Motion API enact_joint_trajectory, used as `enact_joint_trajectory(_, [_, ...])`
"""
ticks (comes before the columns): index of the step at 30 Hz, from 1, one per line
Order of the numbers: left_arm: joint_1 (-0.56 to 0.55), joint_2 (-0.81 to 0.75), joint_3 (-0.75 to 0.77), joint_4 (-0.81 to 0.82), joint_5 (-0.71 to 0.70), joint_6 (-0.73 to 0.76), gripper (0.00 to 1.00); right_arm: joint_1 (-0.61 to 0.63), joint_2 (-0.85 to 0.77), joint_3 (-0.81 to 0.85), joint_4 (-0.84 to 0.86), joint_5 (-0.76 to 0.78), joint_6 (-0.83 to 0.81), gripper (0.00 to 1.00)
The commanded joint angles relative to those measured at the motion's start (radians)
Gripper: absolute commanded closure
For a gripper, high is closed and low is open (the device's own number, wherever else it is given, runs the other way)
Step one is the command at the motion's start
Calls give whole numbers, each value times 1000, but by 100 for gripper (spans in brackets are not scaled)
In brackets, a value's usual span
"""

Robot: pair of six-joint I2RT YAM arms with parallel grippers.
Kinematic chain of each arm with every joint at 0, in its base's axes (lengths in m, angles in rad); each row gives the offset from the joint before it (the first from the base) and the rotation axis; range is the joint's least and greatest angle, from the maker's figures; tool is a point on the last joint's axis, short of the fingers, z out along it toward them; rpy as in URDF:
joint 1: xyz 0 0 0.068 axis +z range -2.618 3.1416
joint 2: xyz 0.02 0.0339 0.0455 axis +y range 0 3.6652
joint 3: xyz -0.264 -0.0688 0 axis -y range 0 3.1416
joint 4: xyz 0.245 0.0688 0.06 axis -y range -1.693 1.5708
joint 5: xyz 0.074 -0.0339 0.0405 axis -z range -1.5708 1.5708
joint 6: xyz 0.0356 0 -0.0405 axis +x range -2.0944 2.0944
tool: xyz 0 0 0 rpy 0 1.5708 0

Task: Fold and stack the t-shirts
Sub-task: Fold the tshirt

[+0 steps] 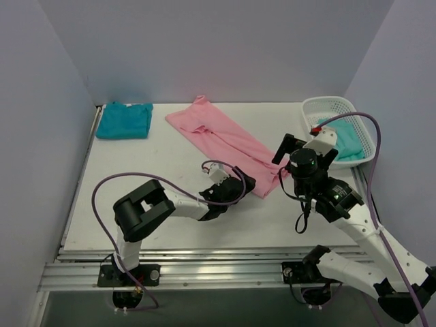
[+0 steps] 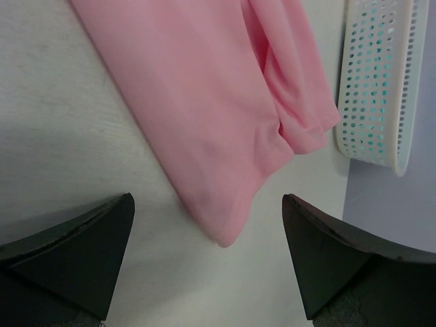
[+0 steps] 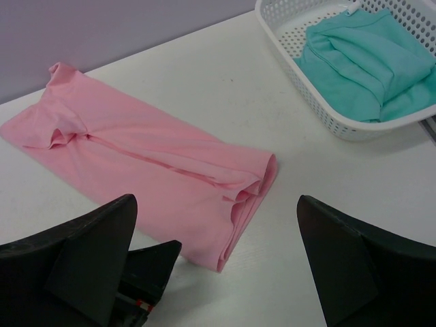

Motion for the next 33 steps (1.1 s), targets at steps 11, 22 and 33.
enact_joint_trajectory(11, [-41,157,175,-13,-74,-117,0,10,-33,-2,-38,46,2,0])
enact_joint_trajectory(22, [-35,200,217,1,-64,-89,27,10,-27,-3,-32,41,0,0])
enact_joint_trajectory(33, [-24,220,214,42,-27,-71,54,10,-33,-5,-38,43,3,0])
